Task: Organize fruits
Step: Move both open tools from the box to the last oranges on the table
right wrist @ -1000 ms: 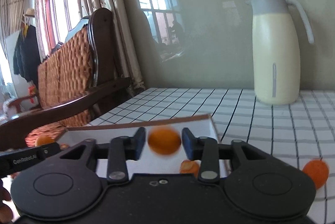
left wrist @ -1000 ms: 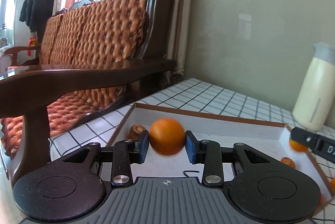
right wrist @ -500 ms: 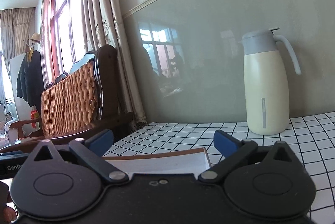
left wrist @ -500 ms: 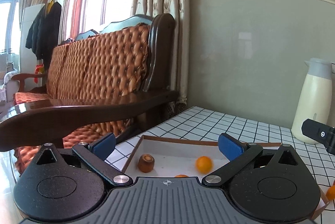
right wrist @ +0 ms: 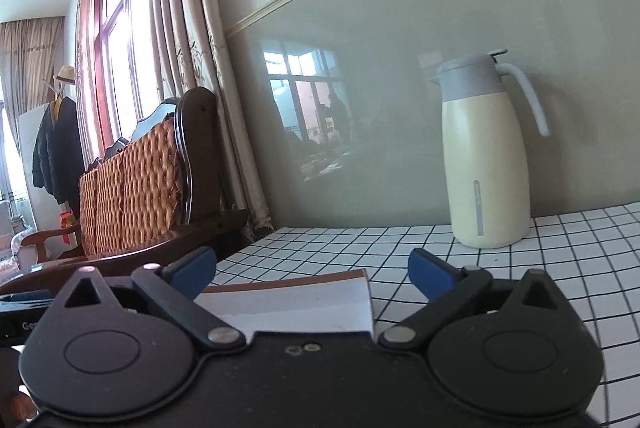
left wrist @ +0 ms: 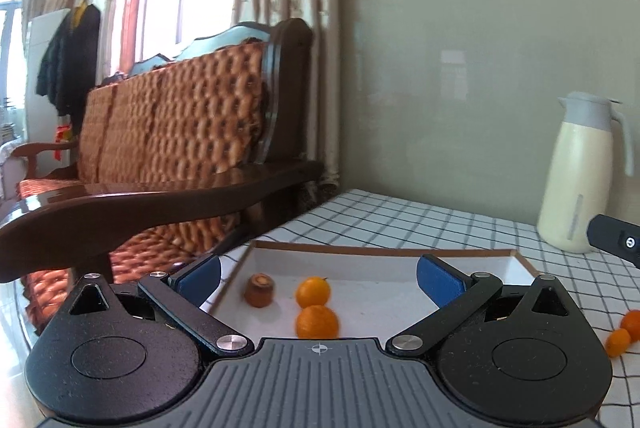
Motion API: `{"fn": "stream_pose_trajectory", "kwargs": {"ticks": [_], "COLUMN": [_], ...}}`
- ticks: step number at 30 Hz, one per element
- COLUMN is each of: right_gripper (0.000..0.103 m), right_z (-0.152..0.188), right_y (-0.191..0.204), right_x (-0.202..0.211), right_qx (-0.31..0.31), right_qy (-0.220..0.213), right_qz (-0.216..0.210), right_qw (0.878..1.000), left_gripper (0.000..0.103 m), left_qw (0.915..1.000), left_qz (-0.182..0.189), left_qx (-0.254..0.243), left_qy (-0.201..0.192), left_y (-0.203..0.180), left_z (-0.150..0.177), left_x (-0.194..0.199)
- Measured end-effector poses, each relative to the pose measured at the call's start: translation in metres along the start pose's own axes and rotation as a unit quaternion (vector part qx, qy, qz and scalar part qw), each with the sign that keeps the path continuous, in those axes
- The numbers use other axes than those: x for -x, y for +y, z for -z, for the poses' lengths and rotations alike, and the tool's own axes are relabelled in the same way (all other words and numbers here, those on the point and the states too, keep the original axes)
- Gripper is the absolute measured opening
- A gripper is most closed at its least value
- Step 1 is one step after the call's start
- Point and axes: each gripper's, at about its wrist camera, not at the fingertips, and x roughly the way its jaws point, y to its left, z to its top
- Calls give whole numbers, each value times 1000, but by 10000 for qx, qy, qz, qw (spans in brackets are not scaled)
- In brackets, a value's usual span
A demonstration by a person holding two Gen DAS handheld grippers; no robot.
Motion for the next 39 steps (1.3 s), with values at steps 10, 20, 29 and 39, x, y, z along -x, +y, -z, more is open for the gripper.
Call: {"fn": "stream_pose_trajectory", "kwargs": {"ticks": [10, 20, 29, 39], "right_gripper": [97, 77, 51, 47], "right_z": [-1, 1, 4, 10], "right_y": [-32, -56, -79, -103], "right_x": [21, 38, 48, 48], "right_qx": [-240, -152, -202, -321], "right_qy": [90, 391, 657, 957], "right_qz": [238, 625, 846, 1169], "right_qw": [9994, 9972, 9940, 9880], "left_gripper": [103, 103, 103, 103], "left_qw": [9974, 9906, 9814, 9725], "left_qz": [587, 1138, 1634, 1960], "left_qx": [-408, -757, -1004, -1254], "left_qy": [-19, -5, 28, 83], "left_y": [-47, -93, -129, -165], "left_z": [7, 17, 22, 30], "left_x": [13, 30, 43, 52]}}
